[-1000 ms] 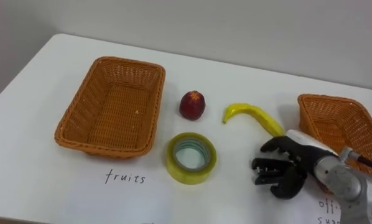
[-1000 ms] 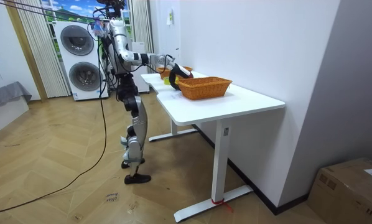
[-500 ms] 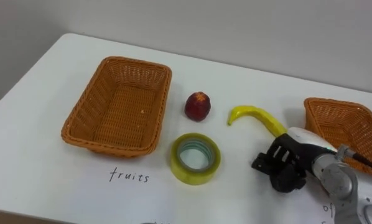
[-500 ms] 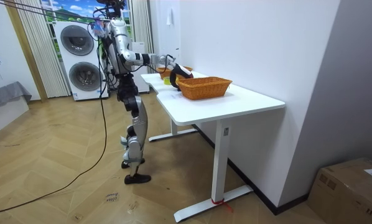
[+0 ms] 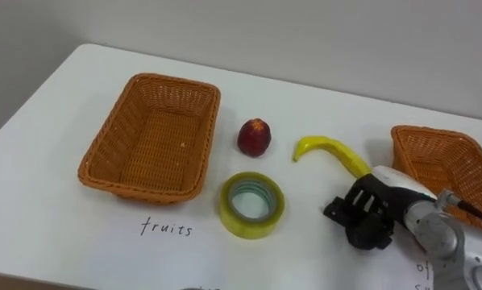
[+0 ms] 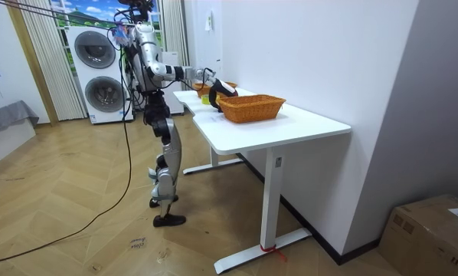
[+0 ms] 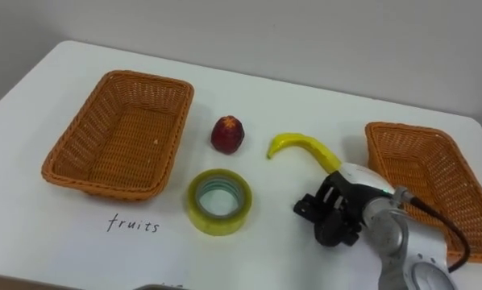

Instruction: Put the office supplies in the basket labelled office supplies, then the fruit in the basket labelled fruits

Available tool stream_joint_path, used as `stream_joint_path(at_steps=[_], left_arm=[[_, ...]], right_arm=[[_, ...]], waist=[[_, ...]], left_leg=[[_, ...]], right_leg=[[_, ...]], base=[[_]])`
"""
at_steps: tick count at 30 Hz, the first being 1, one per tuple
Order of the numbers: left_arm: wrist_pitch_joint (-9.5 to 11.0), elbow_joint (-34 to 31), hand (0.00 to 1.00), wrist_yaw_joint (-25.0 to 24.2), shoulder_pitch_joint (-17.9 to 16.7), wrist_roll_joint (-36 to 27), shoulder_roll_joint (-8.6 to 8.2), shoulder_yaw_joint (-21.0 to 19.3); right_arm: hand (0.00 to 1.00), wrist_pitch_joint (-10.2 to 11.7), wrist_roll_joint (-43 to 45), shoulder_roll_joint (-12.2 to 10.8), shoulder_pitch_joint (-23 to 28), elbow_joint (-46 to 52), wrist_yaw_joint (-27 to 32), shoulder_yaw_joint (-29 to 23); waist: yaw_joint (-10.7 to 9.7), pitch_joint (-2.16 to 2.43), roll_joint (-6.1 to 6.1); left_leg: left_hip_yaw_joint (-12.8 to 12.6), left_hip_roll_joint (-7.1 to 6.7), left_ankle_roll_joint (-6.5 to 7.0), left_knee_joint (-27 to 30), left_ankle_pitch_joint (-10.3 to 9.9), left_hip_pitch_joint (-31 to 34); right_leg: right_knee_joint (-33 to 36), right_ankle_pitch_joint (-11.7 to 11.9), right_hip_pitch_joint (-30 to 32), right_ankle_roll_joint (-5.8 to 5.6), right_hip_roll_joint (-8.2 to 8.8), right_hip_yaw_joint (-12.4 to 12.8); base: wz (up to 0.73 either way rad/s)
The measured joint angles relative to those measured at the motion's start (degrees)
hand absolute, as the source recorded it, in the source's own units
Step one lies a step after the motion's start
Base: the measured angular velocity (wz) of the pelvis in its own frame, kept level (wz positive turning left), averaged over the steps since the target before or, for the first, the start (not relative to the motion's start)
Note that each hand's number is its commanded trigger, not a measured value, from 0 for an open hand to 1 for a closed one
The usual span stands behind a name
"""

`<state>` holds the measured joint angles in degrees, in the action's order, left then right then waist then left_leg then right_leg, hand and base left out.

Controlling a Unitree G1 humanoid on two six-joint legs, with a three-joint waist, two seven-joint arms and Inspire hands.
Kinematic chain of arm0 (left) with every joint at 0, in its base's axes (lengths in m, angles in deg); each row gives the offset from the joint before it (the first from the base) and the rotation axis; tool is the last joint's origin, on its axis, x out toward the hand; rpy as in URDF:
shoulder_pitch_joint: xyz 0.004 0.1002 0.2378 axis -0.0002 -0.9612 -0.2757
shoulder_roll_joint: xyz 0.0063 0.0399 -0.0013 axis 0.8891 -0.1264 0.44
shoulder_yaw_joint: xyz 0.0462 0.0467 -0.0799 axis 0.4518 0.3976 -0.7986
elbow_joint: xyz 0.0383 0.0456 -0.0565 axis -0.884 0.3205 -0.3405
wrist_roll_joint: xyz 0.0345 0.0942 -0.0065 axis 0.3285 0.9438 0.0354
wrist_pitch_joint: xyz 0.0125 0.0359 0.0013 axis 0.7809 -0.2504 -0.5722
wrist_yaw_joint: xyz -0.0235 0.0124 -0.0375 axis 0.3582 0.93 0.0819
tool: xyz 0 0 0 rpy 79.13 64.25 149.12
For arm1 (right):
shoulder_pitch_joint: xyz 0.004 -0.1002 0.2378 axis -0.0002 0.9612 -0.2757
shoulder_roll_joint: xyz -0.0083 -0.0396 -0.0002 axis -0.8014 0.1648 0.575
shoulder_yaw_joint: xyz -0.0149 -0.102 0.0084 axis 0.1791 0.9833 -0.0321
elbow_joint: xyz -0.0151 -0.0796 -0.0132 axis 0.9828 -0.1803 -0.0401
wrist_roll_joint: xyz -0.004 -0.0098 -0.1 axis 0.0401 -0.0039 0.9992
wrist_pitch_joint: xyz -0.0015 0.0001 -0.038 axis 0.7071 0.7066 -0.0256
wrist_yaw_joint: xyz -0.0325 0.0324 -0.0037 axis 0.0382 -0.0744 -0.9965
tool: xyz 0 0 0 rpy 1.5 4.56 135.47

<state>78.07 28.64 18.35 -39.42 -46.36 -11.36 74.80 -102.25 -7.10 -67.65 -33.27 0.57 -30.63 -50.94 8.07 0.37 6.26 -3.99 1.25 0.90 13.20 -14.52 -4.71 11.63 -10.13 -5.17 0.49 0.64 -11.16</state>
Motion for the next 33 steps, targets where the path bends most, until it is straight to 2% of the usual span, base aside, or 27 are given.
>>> stream_joint_path(at_steps=[5, 8, 10, 14, 15, 20, 23, 27, 29, 33], left_arm=[[0.5, 0.4, 0.00, 0.9, -0.7, 0.0, -0.19, 0.5], [1.4, 0.9, 0.00, 0.9, -1.6, 0.2, -0.99, -0.2], [2.2, 1.6, 0.00, 0.7, -2.0, 0.2, -1.42, -1.0], [3.5, 1.4, 0.00, -0.7, -3.2, 0.5, -1.43, -1.8], [3.9, 1.4, 0.00, -1.0, -3.7, 0.5, -1.48, -2.0], [4.2, 1.8, 0.00, -2.1, -4.5, 0.1, -2.12, -2.1], [4.5, 2.4, 0.00, -2.8, -4.3, 0.0, -2.28, -2.0], [4.7, 4.7, 0.00, -2.9, -4.0, 0.0, -3.01, -1.7], [4.9, 5.8, 0.00, -2.9, -3.9, 0.0, -3.29, -1.7], [4.9, 6.1, 0.00, -3.1, -4.1, 0.0, -3.31, -2.0]], right_arm=[[1.00, 0.7, -8.1, -0.2, 1.5, 3.5, -0.5, -2.3], [1.00, 3.0, -13.7, -1.3, 2.2, 6.4, -1.0, -3.5], [1.00, 4.3, -18.0, -1.4, 2.2, 8.6, -1.0, -4.6], [1.00, 6.2, -23.6, -1.4, 2.0, 13.5, -0.9, -8.6], [1.00, 6.8, -25.4, -1.4, 1.9, 14.7, -0.7, -10.2], [1.00, 9.3, -28.3, -1.9, 1.4, 17.6, 1.7, -14.5], [1.00, 9.7, -28.8, -2.3, 0.9, 18.1, 3.1, -14.8], [1.00, 10.5, -30.1, -2.5, 0.9, 18.6, 4.3, -14.8], [1.00, 10.6, -30.6, -2.5, 0.9, 18.7, 5.7, -14.8], [1.00, 10.8, -32.5, -2.6, 0.9, 18.7, 7.8, -14.8]], waist=[[-1.3, -0.44, -0.63], [-2.8, -0.85, -0.92], [-3.5, -0.92, -0.73], [-4.5, -0.91, -0.69], [-4.5, -0.71, -0.48], [-4.8, -0.65, -0.50], [-4.8, -0.85, -1.10], [-4.8, -0.81, -2.42], [-4.8, -0.67, -2.60], [-4.8, -0.69, -2.37]], left_leg=[[-0.6, 0.02, -0.10, -0.6, 0.1, -0.3], [-0.5, -0.04, -0.04, -1.0, 0.2, -0.3], [-0.6, -0.06, -0.03, -1.2, 0.3, -0.1], [-0.6, -0.05, -0.04, -1.4, 0.3, 0.0], [-0.6, -0.08, -0.04, -1.2, 0.3, -0.1], [-0.7, -0.06, -0.02, -0.8, 0.3, -0.1], [-0.7, 0.01, -0.03, -1.4, 0.3, -0.2], [-0.7, -0.02, -0.06, -1.5, 0.3, -0.3], [-0.7, -0.01, -0.13, -1.6, 0.3, -0.5], [-0.7, 0.01, -0.15, -1.5, 0.4, -0.6]], right_leg=[[0.0, 0.0, 0.2, 0.00, -0.10, 0.4], [0.0, 0.0, 0.4, -0.02, -0.02, 0.2], [-0.1, 0.0, 0.5, -0.03, 0.00, 0.1], [-0.7, 0.0, 0.3, -0.04, 0.00, -0.3], [-1.0, 0.0, 0.2, -0.04, -0.01, -0.2], [-1.0, 0.0, 0.0, -0.05, 0.03, 0.1], [-1.0, 0.0, 0.1, -0.05, -0.06, 0.3], [-1.0, 0.0, 0.1, -0.04, -0.07, 0.4], [-0.9, 0.0, 0.0, -0.03, -0.08, 0.4], [-0.9, 0.0, -0.1, -0.03, -0.09, 0.3]], base=[[-0.01], [0.00], [0.00], [0.01], [0.00], [0.00], [0.00], [0.00], [0.00], [0.00]])
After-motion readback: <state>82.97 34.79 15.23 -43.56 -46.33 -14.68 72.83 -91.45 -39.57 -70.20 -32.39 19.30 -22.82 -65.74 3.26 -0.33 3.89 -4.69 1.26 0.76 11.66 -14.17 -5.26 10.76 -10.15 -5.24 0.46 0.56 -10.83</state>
